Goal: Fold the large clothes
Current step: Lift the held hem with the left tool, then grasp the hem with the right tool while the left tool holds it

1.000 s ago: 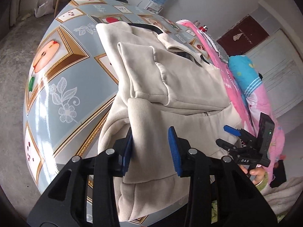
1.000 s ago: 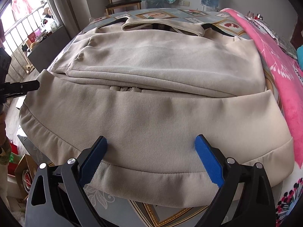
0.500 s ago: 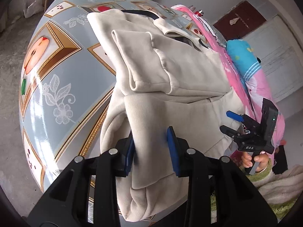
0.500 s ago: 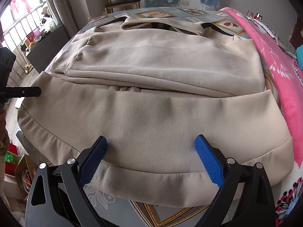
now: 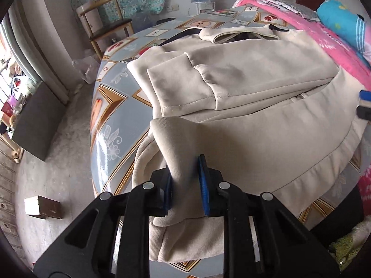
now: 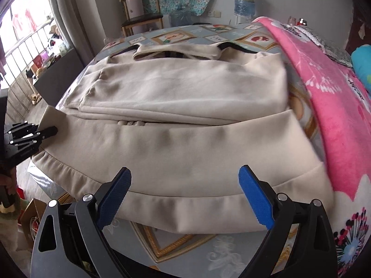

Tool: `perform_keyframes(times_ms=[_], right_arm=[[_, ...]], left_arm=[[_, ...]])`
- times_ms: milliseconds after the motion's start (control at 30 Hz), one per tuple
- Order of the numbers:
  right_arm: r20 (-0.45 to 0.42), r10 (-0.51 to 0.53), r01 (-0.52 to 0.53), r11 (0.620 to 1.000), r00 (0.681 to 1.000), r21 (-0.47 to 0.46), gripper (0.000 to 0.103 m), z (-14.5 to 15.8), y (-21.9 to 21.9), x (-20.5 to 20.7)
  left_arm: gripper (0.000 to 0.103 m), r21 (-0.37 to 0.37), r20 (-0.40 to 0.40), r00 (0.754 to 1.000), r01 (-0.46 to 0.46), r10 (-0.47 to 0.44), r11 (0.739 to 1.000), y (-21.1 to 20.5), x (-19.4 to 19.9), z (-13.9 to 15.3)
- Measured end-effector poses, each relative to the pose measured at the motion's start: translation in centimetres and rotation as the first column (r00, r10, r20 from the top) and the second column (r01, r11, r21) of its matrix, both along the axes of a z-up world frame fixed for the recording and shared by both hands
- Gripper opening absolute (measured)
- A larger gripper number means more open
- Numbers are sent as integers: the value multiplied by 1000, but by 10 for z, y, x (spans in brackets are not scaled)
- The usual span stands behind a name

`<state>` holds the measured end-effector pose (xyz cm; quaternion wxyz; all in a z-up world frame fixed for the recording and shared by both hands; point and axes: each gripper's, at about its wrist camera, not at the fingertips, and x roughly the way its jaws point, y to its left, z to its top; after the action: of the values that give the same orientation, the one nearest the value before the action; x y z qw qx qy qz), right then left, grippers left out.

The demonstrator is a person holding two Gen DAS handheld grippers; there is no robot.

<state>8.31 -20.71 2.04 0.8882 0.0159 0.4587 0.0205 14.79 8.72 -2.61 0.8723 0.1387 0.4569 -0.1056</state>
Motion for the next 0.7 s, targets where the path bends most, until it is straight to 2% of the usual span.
perform_keyframes(times_ms=[133, 200, 267, 367, 433, 533, 600, 700], right_arm=[[24, -84, 85, 996, 996, -20, 79, 14, -53, 4], [27, -112, 112, 994, 993, 2, 72, 17, -80, 13], [11, -122, 121, 991, 992, 59, 64, 14, -104, 28], [-41, -103, 109, 972, 994, 207, 51, 4, -136, 57], [-78, -78, 98, 952, 994, 291, 50, -3, -151, 74], [-148, -53, 104, 927, 987, 362, 50, -15, -165, 95], [-197, -28, 109, 903, 980, 415, 50, -24, -170, 99], [-247, 13, 101, 890, 969, 444, 50, -34, -169, 91]], left_arm=[[19, 46, 24, 999, -40, 39, 998, -7, -6, -2], [19, 69, 35, 998, -51, 49, 996, -9, -7, -2], [19, 80, 38, 998, -61, 58, 995, -12, -9, -3], [19, 93, 39, 997, -63, 59, 994, -14, -8, -5], [19, 94, 36, 998, -64, 60, 994, -14, -8, -5], [19, 100, 33, 997, -66, 63, 993, -16, -7, -6], [19, 105, 33, 997, -69, 66, 992, -17, -7, -6], [19, 107, 32, 997, -74, 71, 992, -18, -6, -7]])
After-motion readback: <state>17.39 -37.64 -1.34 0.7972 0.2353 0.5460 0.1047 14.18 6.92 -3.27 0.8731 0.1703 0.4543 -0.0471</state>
